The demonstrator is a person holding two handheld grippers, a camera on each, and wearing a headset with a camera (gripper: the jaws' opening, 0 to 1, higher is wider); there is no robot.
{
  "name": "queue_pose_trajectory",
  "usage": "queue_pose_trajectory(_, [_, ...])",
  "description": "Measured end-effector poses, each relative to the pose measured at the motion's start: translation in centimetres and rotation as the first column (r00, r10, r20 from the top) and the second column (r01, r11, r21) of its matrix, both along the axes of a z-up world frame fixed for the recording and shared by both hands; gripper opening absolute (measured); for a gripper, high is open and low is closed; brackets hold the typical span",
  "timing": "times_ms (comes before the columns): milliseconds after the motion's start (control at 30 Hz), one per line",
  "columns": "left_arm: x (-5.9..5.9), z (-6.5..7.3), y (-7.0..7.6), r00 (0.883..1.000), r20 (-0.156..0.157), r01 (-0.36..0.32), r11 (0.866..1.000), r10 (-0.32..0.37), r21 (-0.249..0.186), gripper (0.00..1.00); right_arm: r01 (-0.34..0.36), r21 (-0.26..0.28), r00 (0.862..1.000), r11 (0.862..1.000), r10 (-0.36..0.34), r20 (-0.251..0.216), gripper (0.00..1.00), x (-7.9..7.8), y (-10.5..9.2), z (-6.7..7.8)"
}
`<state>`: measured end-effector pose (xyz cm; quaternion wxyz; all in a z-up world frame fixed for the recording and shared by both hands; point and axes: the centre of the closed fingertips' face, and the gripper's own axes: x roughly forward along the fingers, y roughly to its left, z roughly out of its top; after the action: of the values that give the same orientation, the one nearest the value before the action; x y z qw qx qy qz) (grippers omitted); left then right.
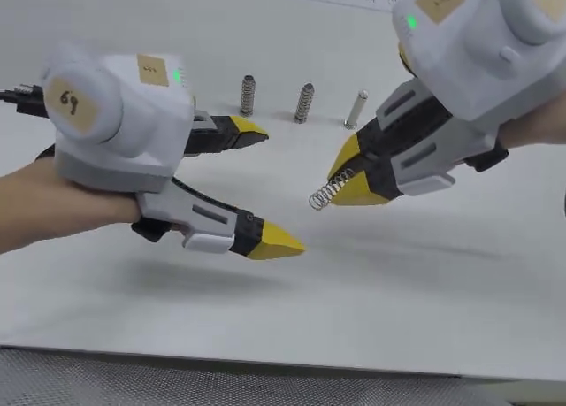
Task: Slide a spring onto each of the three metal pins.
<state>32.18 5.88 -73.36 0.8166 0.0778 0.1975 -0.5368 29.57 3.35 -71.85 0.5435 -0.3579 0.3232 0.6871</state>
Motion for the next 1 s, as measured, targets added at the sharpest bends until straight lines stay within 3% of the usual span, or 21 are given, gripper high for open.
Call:
queue_pose_trajectory(233, [0.9, 0.1, 1.2, 0.997, 0.009, -0.079, 0.997, 0.079, -0.015, 0.98, -0.001, 0.000, 1.000, 1.000, 0.001, 0.000, 0.07, 0.1, 0.0, 0.2])
queue_pose_trajectory(367, [1.2, -0.2, 1.9, 0.993, -0.008, -0.117, 0.993, 0.117, -0.006, 0.98, -0.006, -0.006, 1.000, 1.000, 0.006, 0.002, 0.07, 0.2, 0.0, 0.1])
queue_pose_trajectory(700, [1.4, -0.4, 3.5, 0.980, -0.025, -0.201, 0.979, 0.200, -0.030, 0.98, -0.007, -0.027, 1.000, 1.000, 0.008, 0.010, 0.07, 0.9, -0.4, -0.1])
queue_pose_trajectory(1000, [2.0, -0.3, 5.3, 0.964, -0.016, -0.265, 0.963, 0.265, -0.036, 0.98, 0.004, -0.045, 1.000, 0.999, -0.003, 0.025, 0.07, 2.9, -1.0, 0.0])
